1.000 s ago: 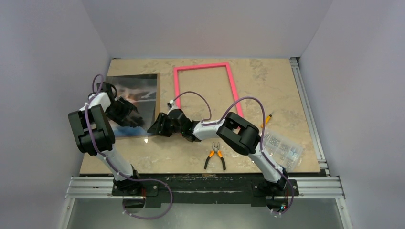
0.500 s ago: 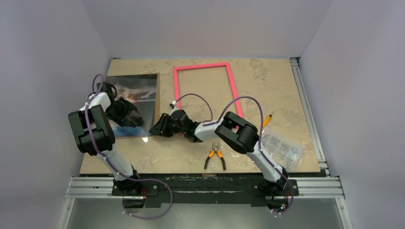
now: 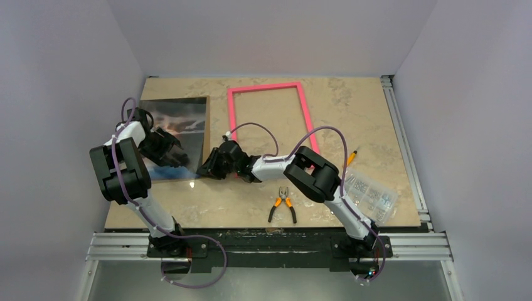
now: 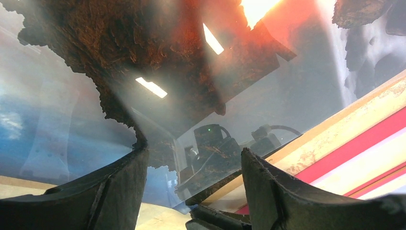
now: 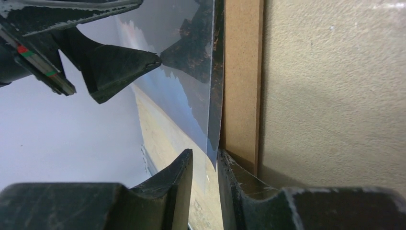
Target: Take the photo out of the frame
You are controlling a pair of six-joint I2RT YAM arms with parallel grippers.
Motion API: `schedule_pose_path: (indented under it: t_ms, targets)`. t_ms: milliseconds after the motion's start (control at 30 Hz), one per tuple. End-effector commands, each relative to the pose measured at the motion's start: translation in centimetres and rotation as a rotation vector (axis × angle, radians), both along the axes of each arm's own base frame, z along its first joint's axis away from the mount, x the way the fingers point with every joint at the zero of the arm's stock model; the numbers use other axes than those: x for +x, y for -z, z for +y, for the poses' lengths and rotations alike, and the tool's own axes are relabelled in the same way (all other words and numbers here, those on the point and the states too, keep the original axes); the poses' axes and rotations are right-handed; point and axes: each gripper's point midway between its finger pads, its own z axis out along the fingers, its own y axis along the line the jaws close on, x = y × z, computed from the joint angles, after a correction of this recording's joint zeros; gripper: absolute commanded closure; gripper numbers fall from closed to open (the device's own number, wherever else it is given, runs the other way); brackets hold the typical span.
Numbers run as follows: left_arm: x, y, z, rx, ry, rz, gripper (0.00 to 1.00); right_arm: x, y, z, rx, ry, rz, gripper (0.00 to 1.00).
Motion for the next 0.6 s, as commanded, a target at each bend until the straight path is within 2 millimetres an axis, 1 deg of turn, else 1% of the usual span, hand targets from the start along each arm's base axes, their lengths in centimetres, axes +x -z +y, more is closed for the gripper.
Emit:
schedule_pose_path:
  t_ms: [0,233,300,367,433,467,567]
  targets:
    - [0.6,-0.5,0.4,0.000,-0.019,-0.012,0.31,0.6,2.3,-0.7,-0.109,0.050,0.037,0.78]
    - [0.6,-0.5,0.4,-0.001,-0.018,-0.012,0.31,1.1,2.5,-0.2,-0.119,0.057,0.038,0.80]
    - [0.6,-0.5,0.4,-0.003,-0.017,-0.012,0.30,1.1,2.3,0.1,-0.106,0.038,0.023,0.84]
    - [0.7,-0.6,0.2,-0.012,-0.011,-0.020,0.29,1.0,2.0,0.4,-0.095,0.023,0.006,0.90]
    - [0.9,-0.9,0.1,-0.014,0.003,-0.036,0.28,0.9,1.3,0.7,-0.070,-0.010,-0.025,0.99]
    - [1.1,-1.4,0.1,-0.007,0.014,-0.053,0.28,1.0,1.1,0.6,-0.071,-0.017,-0.042,1.00]
    - [1.7,-3.1,0.1,0.029,0.048,-0.125,0.27,1.6,-0.9,0.3,-0.050,-0.039,-0.129,1.00]
